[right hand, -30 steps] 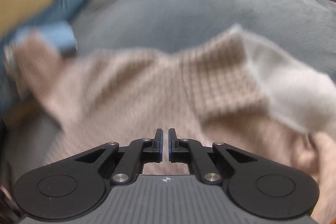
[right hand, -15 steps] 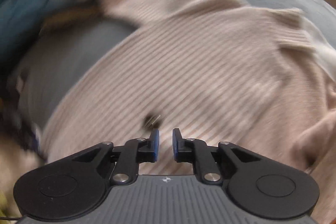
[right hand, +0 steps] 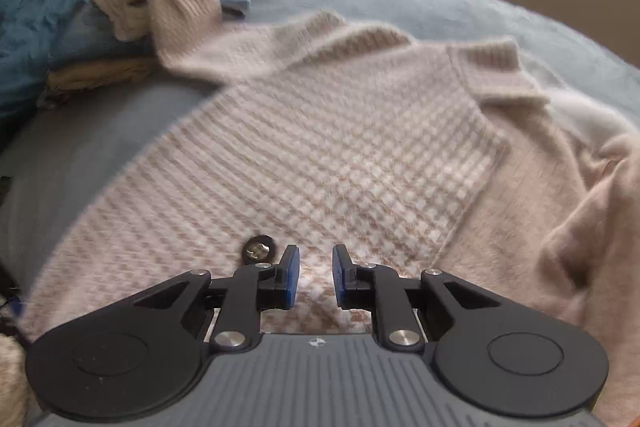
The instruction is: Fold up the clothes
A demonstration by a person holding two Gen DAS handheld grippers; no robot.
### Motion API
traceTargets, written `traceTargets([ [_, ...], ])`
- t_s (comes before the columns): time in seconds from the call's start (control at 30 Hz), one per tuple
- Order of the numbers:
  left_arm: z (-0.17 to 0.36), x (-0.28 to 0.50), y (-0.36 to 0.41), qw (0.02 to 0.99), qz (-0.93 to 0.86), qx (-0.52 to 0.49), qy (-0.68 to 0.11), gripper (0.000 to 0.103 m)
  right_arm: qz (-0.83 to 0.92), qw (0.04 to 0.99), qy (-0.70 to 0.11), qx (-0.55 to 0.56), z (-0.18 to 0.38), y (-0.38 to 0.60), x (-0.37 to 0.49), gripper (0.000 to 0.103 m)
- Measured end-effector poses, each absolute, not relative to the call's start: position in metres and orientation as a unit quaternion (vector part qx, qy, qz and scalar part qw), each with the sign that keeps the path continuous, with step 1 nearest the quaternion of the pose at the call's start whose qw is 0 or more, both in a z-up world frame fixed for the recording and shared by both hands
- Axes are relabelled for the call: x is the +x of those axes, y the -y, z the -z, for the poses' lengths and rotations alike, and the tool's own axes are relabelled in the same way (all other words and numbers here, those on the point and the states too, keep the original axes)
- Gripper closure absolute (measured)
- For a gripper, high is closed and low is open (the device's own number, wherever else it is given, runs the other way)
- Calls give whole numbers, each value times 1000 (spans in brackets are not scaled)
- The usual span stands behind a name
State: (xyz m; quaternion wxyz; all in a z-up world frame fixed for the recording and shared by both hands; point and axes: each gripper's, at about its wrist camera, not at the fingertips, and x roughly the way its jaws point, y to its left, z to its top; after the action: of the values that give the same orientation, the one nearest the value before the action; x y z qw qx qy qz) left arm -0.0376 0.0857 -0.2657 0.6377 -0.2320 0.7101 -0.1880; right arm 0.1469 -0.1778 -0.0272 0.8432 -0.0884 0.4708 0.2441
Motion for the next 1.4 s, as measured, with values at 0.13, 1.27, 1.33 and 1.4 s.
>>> traceTargets([
  [0.13,262,-48,-83,653,190,-247,-690,61,-203,857,-473,-42,42,210,126,87],
  [1.27,96,-18,-145,745,157,-210,-613,61,-257,851,-452,-80,-26,106,-2,77],
  [1.33,84,-20,-165,744,152,-223,-611,61,-264,851,-448,-77,-19,89,3,77],
  [1.4,74,-21,-181,743,146,-235,-610,61,-271,849,-447,-81,-11,75,6,77],
])
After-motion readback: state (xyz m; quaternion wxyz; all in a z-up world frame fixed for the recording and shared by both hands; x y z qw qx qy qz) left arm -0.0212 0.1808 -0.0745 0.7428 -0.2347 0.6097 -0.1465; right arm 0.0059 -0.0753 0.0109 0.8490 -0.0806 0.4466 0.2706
